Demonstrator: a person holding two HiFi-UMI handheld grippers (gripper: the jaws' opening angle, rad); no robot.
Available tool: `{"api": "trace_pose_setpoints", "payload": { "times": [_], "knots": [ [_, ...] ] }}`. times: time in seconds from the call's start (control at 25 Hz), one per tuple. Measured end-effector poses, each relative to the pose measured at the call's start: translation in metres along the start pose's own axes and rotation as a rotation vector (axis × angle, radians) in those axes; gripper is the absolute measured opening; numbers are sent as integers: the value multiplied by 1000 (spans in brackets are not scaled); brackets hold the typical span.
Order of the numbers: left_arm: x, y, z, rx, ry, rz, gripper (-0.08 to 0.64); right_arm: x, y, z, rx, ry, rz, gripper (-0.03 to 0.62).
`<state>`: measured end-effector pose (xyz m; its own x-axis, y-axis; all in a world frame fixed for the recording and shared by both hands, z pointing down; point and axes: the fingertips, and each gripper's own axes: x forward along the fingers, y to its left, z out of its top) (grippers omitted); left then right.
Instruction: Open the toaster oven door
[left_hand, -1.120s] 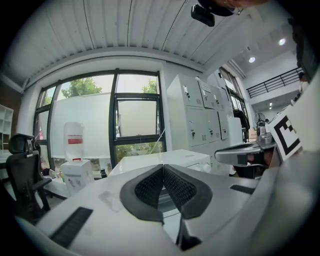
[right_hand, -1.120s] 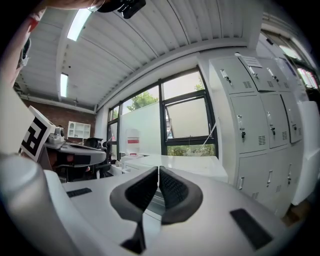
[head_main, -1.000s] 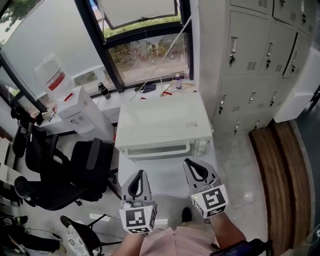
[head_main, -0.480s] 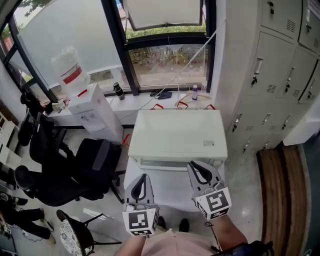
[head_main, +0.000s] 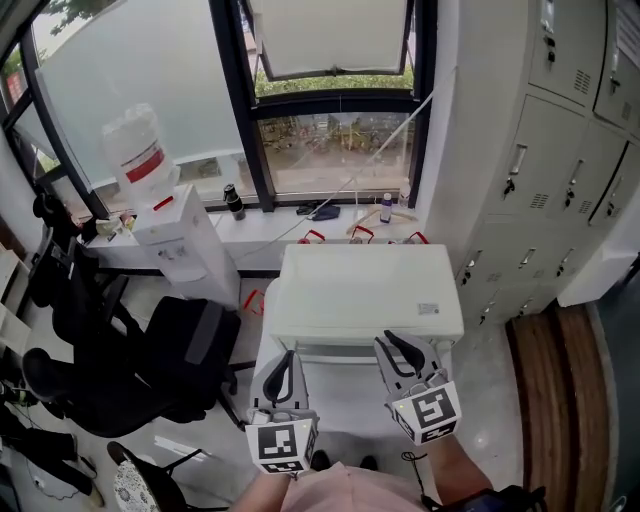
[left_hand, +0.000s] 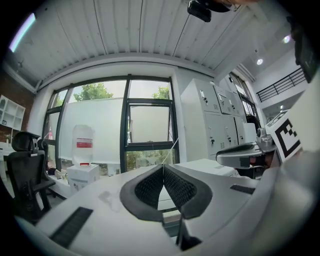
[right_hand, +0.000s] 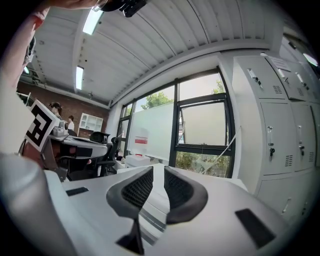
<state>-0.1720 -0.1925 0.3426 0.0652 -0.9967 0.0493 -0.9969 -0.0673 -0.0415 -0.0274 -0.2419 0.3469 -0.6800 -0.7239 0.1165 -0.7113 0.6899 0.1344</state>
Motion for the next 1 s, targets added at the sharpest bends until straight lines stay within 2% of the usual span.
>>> {"api": "trace_pose_setpoints", "payload": {
  "times": [0.2, 0.36, 0.48, 0.68, 1.0],
  "knots": [
    [10, -1, -3, -5, 2, -45, 14, 2, 6, -14, -33, 55, 22, 118],
    [15, -9, -13, -7, 29, -82, 14, -1, 11, -42, -95, 158, 84, 160],
    [17, -13, -25, -16, 56, -99, 14, -5, 16, -71, -200, 268, 134, 165],
    [23, -15, -42, -31, 97, -105, 14, -6, 7, -103, -368, 408, 155, 165],
    [26, -16, -46, -39, 109, -100, 14, -5, 7, -118, -484, 513, 245, 141]
  ]
}}
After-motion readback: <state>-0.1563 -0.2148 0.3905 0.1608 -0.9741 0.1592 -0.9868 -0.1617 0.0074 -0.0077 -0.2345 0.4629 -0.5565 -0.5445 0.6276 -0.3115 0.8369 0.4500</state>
